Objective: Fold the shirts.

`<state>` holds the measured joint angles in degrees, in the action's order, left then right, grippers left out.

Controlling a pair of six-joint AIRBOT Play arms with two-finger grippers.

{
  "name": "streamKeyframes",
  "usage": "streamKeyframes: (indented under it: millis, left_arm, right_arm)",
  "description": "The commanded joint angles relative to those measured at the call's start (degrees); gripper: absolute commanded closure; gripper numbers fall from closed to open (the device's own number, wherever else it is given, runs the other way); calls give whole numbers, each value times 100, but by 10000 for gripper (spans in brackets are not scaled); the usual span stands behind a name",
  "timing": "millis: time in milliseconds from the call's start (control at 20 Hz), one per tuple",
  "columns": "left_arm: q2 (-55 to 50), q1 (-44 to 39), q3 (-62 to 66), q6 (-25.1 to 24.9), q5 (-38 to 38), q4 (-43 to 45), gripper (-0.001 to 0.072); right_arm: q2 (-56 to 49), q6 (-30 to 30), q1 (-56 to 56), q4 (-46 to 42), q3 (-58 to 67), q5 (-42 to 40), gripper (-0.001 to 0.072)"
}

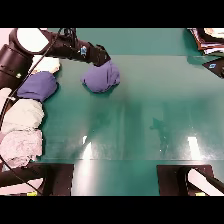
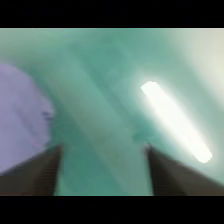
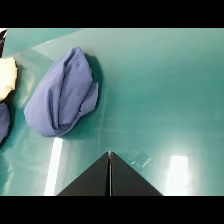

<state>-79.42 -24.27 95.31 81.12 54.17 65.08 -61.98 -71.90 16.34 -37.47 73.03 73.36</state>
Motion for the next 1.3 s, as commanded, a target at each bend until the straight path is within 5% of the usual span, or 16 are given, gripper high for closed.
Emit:
streamKeyframes:
  millis: [0, 150, 550, 600, 750, 1000, 1250]
  left_arm:
    - [-409, 15, -2, 905, -94, 1628, 70]
    - [-1217, 197, -2, 1202, 280, 2162, 70]
    - [-2378, 1121, -2, 1187, 348, 774, 72]
    - [-2387, 1121, -2, 1187, 299, 772, 107]
    - [-2385, 1121, 15, 1189, 133, 629, 685]
    - [-1862, 1097, 938, 730, 678, 597, 686]
    - [-229, 1080, 2391, -1165, 935, -981, 685]
  right_arm:
    - [2, 0, -4, 0, 0, -48, 694]
    - [2, 0, -4, -2, -2, 59, 693]
    - [2, 0, -4, 0, -2, 52, 693]
    - [2, 0, -4, 0, -2, 48, 694]
    - [4, -2, -4, 4, 0, 31, 693]
    - [11, -7, -7, 52, 507, 264, 694]
    - [177, -138, -256, 39, 1969, 369, 693]
